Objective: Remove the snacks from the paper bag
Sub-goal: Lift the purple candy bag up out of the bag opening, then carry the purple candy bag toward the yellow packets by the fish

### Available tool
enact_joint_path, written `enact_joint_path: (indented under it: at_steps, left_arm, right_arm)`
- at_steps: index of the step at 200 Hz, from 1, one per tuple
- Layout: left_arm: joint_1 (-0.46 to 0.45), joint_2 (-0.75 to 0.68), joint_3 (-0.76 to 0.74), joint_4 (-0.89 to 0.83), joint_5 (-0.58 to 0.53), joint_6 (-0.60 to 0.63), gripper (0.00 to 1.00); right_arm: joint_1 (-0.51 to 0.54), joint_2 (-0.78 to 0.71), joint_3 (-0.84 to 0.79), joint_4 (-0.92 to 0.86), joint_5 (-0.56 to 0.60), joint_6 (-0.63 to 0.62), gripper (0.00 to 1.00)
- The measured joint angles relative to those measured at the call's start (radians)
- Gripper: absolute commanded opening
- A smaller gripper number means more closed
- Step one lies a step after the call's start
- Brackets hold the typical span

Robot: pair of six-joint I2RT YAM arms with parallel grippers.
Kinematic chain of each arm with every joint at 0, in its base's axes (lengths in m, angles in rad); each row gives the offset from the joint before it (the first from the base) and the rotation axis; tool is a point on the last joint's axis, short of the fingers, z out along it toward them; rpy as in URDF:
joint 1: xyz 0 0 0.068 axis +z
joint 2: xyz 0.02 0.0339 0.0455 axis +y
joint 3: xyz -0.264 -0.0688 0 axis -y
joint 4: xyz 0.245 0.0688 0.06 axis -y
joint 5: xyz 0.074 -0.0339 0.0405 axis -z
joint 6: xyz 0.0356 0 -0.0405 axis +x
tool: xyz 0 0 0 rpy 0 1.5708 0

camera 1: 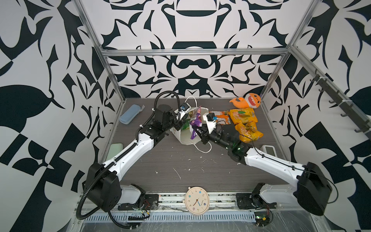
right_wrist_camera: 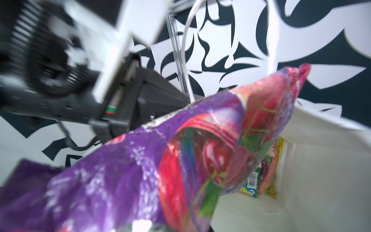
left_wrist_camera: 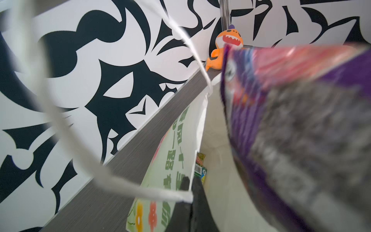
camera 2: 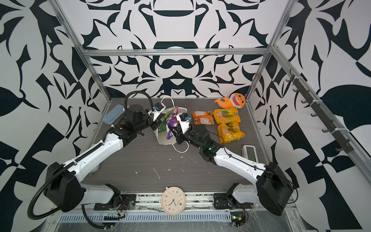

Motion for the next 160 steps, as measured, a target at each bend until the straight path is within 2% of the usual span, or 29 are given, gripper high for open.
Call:
enact_joint_path:
  at_steps: [35,73,127,160]
  left_arm:
    - [0.019,0.022,0.028,-0.008,-0.018,-0.019,0.00]
    - [0.024,0.026,0.028,-0.008,-0.037,-0.024,0.00]
    - [0.024,0.026,0.028,-0.007,-0.040,-0.029,0.00]
    - [0.024,0.026,0.028,-0.006,-0.040,-0.030,0.00]
  right_arm:
    - [-0.093,-0.114,0.023,-0.139,-0.085,-0.011,0.00]
    - [-0.177,-0.178,0.153,-0.393,-0.051,-0.010,0.00]
    - [-0.298,-0.158,0.343,-0.747,0.085,0.040,0.00]
    - [-0.384,-0.015,0.384,-0.928,0.137,0.071,0.00]
